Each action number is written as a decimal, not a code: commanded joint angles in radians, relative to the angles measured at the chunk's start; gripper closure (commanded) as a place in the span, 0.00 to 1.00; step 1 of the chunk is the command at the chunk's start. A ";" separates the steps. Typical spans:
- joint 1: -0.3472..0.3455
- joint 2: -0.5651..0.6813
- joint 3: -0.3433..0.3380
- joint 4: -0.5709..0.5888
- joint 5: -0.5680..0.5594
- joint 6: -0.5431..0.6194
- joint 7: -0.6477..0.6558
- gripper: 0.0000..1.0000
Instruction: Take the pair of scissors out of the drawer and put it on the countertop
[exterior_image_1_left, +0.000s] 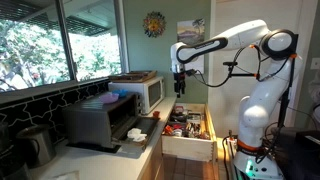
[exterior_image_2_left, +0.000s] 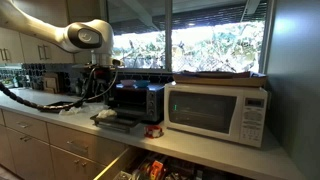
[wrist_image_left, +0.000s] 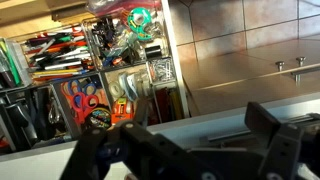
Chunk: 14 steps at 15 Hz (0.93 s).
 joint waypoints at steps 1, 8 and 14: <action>0.002 0.001 -0.002 0.003 0.000 -0.003 0.000 0.00; -0.042 0.001 -0.058 -0.080 -0.095 0.108 -0.087 0.00; -0.146 0.067 -0.159 -0.169 -0.249 0.205 -0.137 0.00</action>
